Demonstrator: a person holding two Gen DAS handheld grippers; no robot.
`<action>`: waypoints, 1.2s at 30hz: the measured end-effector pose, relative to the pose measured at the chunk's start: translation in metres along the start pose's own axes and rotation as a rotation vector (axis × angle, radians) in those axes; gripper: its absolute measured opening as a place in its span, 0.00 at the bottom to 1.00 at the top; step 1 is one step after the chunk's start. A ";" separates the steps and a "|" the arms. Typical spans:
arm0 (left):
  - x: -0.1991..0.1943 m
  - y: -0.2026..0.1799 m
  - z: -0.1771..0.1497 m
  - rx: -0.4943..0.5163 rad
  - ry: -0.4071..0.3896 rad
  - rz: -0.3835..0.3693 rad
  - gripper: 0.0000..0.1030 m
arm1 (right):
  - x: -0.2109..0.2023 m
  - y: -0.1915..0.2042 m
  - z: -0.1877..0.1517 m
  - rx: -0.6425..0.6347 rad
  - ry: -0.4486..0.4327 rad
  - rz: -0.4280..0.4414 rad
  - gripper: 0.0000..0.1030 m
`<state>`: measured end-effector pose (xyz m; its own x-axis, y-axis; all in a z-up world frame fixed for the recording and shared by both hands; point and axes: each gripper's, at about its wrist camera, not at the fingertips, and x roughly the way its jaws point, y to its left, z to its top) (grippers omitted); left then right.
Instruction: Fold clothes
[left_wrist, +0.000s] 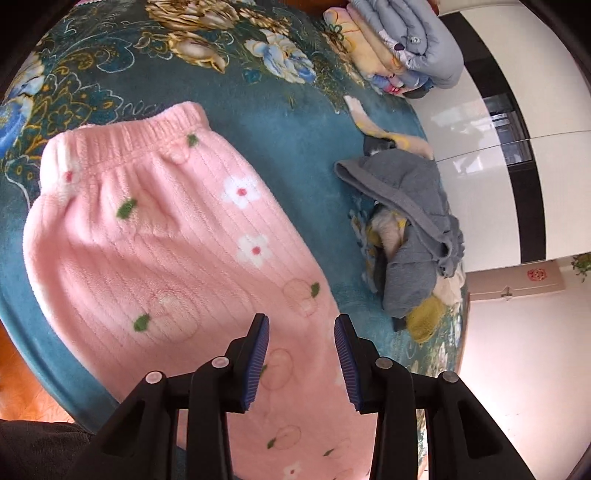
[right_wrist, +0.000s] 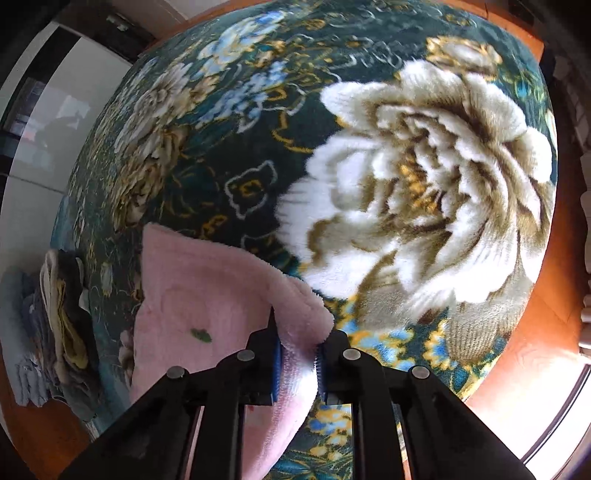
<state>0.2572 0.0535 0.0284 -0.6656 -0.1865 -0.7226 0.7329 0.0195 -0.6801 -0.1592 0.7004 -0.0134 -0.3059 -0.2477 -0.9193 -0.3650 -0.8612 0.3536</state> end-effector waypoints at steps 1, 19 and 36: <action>0.001 -0.001 0.000 0.004 -0.005 0.001 0.39 | -0.008 0.017 -0.004 -0.051 -0.010 0.012 0.15; -0.046 0.012 -0.007 0.026 -0.140 0.081 0.43 | 0.018 0.365 -0.340 -1.166 0.359 0.384 0.15; -0.091 0.062 -0.010 -0.012 -0.160 0.183 0.50 | 0.099 0.398 -0.322 -1.008 0.471 0.224 0.37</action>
<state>0.3620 0.0819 0.0509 -0.4900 -0.3323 -0.8059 0.8370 0.0792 -0.5415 -0.0518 0.1901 -0.0193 0.1641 -0.3999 -0.9018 0.5961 -0.6882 0.4137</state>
